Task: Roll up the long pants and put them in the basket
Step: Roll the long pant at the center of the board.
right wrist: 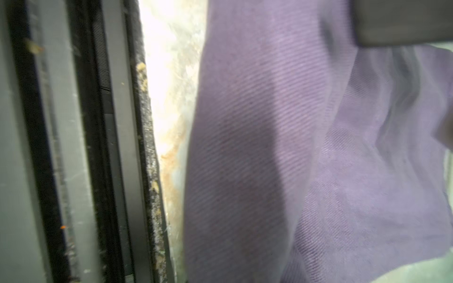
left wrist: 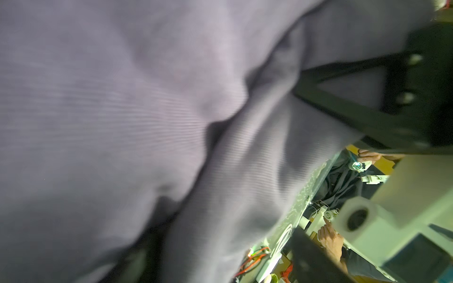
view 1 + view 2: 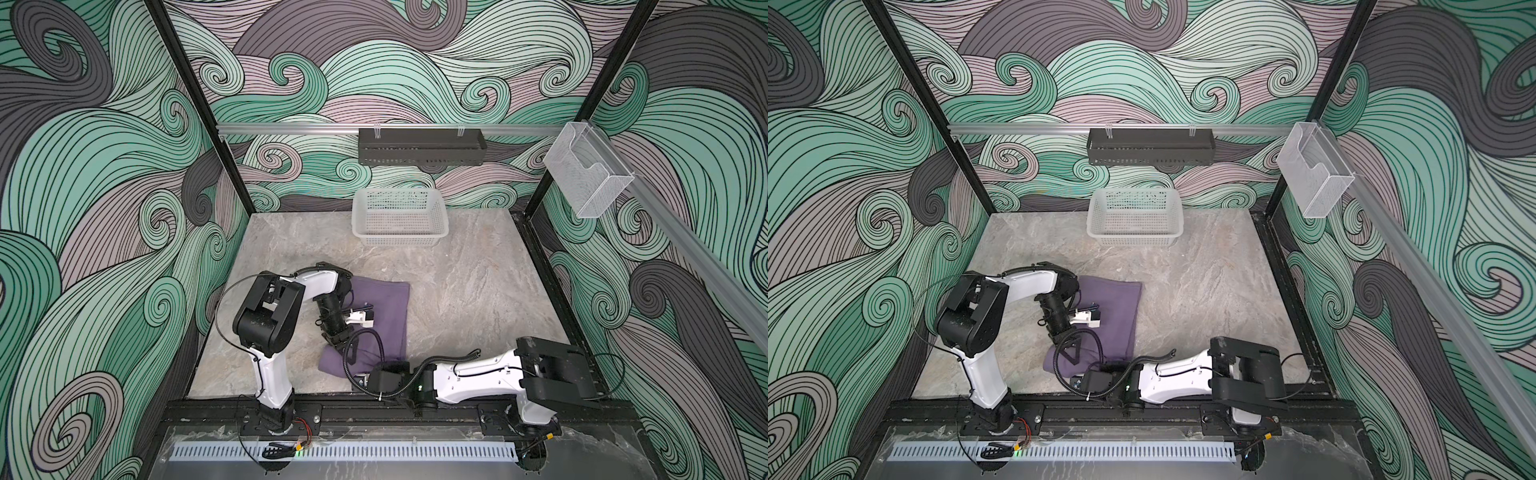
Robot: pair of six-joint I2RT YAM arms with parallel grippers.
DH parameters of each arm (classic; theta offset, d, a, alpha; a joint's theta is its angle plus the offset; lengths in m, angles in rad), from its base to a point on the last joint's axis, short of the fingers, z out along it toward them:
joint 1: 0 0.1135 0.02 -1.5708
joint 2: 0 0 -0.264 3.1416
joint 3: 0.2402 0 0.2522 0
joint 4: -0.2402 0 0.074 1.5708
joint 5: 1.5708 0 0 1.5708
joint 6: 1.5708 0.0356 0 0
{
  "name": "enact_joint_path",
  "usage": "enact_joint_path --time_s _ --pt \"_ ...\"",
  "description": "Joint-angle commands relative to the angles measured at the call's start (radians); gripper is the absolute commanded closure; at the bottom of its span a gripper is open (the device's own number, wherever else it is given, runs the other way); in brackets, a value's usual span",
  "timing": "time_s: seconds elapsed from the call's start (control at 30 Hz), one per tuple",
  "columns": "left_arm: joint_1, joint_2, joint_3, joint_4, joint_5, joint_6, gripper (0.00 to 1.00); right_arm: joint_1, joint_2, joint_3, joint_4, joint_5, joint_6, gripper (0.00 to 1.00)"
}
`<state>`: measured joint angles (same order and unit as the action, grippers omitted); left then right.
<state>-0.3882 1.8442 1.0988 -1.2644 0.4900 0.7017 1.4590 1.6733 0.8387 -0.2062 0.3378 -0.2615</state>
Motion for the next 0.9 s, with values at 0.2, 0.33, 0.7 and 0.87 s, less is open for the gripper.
enact_joint_path --time_s 0.2,0.33,0.7,0.87 --pt "0.199 -0.165 0.11 -0.124 -0.052 0.136 0.01 -0.176 -0.197 -0.038 -0.148 -0.465 -0.074 1.0" --pt "0.229 -0.243 0.069 -0.066 -0.117 0.148 0.01 -0.289 -0.233 -0.03 -0.133 -0.629 -0.084 1.0" --pt "0.229 -0.372 -0.062 0.004 0.089 0.263 0.01 -0.49 0.034 0.164 -0.239 -1.028 -0.184 0.92" --pt "0.227 -0.311 -0.057 0.026 0.184 0.28 0.01 -0.52 0.107 0.199 -0.237 -1.103 -0.189 0.89"
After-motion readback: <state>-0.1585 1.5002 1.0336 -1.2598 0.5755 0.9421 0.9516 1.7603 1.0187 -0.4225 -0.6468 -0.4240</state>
